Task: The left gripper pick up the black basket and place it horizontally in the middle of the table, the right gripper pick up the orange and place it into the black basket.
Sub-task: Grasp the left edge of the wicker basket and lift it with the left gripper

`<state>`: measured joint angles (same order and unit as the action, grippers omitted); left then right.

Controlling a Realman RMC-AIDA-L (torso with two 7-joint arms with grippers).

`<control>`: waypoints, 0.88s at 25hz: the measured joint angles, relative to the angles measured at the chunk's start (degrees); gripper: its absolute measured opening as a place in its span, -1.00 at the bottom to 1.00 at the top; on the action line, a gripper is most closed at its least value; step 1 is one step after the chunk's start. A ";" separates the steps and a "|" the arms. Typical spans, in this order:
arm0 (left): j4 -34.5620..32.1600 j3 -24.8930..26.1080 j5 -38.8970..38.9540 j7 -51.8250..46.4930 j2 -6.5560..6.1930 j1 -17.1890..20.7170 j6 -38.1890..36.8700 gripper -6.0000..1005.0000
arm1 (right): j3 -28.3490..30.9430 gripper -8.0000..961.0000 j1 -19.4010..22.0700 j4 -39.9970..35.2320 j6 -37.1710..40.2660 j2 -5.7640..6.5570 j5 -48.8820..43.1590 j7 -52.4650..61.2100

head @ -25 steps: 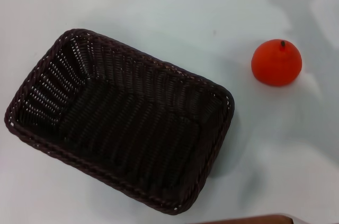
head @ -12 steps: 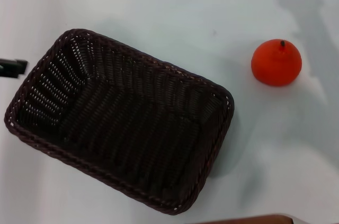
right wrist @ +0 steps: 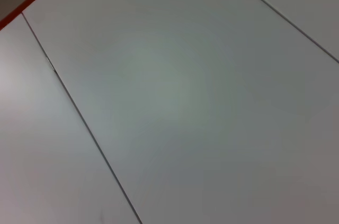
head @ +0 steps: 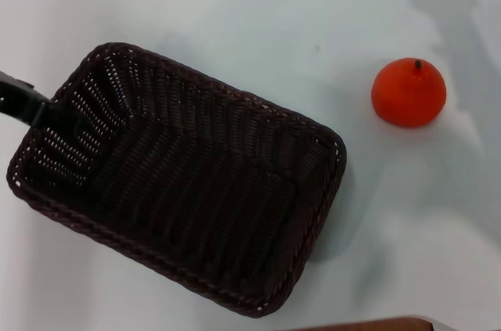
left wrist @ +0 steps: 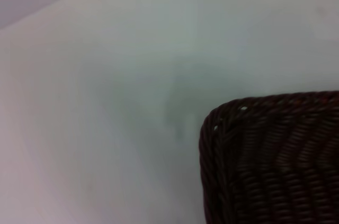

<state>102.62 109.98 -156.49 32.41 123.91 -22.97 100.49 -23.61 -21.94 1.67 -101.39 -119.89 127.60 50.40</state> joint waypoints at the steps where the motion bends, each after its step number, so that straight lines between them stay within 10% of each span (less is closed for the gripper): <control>1: -1.29 -0.74 -0.53 -0.48 -0.01 -0.38 -0.61 0.78 | 0.09 0.92 -0.10 0.00 0.28 0.00 0.00 0.00; 22: -17.37 -6.02 -7.10 -4.56 -0.41 -8.21 -3.63 0.54 | 2.20 0.92 -0.86 -0.11 1.50 0.00 0.04 0.05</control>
<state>85.24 103.95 -163.59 27.85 123.50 -31.18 96.86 -21.42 -22.80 1.56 -99.88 -119.88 127.64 50.45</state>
